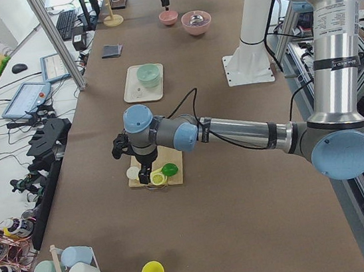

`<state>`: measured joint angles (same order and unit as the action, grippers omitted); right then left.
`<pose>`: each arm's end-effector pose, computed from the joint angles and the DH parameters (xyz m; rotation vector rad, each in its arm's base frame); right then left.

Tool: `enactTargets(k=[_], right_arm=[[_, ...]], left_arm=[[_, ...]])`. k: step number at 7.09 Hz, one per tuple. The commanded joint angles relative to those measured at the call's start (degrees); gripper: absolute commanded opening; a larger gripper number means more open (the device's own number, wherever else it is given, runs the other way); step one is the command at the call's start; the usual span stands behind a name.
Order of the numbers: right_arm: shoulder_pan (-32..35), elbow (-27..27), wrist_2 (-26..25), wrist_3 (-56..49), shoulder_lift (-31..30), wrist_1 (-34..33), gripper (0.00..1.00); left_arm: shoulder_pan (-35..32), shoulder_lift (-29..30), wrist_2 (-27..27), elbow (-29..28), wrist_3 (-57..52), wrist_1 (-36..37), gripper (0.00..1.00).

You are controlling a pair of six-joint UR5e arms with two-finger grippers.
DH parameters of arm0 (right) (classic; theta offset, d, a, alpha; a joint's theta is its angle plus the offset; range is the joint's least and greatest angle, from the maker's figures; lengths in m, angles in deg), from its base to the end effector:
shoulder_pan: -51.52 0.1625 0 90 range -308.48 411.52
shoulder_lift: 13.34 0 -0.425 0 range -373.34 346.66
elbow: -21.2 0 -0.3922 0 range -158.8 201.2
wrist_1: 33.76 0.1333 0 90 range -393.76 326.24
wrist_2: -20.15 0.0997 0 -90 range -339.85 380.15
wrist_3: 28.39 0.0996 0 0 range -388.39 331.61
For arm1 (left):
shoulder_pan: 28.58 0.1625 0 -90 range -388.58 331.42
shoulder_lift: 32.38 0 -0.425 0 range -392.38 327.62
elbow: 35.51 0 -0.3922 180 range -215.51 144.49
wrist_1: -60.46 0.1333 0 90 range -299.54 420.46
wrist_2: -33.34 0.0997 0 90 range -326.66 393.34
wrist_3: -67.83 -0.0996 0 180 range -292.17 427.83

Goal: Stack pink bowl on green and place spoon
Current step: 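Reach the right gripper down and grasp the rim of the small pink bowl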

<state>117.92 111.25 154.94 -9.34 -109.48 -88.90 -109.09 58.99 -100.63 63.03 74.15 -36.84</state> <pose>-0.1287 -0.4522 0.6406 0.1656 -0.8870 -0.2701 0.0213 -0.5165 0.5589 0.1781 0.7941 0.1675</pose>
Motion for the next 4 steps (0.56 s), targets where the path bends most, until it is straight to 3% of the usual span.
enactTargets(k=[1,2,4], right_arm=[[-2.9,-1.8,-0.7,4.4,1.6,0.2,0.55],[-2.9,-2.0,-0.1,4.3,1.7,-0.1,0.01],[-2.9,-2.3,0.1,4.4,1.7,-0.2,0.00]], left_arm=[[0.0,0.0,0.0,-0.1,0.0,0.0,0.98],[0.0,0.0,0.0,-0.3,0.0,0.0,0.98],[0.1,0.1,0.0,-0.5,0.1,0.0,0.98]])
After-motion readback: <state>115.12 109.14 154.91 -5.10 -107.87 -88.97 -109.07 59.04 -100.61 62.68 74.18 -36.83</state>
